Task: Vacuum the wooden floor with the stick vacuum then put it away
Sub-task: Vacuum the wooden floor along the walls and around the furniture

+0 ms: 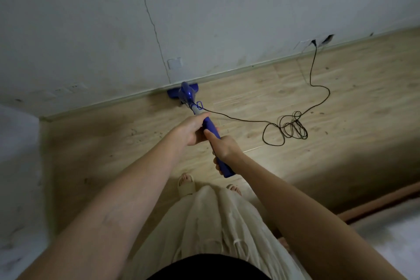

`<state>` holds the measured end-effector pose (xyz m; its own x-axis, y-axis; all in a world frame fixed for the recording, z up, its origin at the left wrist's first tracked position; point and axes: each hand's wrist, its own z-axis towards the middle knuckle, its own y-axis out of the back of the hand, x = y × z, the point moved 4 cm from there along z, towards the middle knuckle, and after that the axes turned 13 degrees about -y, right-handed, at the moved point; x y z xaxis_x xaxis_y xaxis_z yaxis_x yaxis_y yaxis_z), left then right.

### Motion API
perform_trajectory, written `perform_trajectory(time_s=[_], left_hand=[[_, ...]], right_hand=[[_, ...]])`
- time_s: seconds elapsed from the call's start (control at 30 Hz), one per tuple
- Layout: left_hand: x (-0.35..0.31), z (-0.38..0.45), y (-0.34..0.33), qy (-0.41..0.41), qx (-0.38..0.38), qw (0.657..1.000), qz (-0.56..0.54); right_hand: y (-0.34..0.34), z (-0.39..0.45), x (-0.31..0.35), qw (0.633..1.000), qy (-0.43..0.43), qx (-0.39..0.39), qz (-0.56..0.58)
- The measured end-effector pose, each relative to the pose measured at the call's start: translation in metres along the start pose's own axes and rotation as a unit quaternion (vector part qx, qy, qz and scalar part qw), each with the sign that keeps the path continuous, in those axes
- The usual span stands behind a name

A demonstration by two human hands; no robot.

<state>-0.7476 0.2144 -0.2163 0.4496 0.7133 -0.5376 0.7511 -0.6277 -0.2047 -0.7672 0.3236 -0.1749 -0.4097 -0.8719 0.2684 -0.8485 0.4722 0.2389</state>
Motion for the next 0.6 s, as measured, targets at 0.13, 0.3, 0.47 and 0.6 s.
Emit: perform_trajectory(time_s=[0.13, 0.3, 0.47, 0.6], left_hand=[[-0.015, 0.001, 0.017, 0.01, 0.025, 1.0, 0.007], [-0.008, -0.007, 0.007, 0.0, 0.014, 1.0, 0.0], [0.013, -0.023, 0.0, -0.009, 0.004, 0.999, -0.044], [0.031, -0.042, -0.011, -0.016, -0.001, 0.997, -0.071]], right_hand=[[-0.014, -0.004, 0.013, 1.0, -0.007, 0.004, 0.026], [-0.008, -0.014, 0.005, 1.0, -0.016, -0.021, 0.015], [-0.004, -0.033, -0.013, 1.0, -0.011, -0.014, -0.003], [0.011, -0.054, -0.028, 1.0, 0.012, -0.001, -0.011]])
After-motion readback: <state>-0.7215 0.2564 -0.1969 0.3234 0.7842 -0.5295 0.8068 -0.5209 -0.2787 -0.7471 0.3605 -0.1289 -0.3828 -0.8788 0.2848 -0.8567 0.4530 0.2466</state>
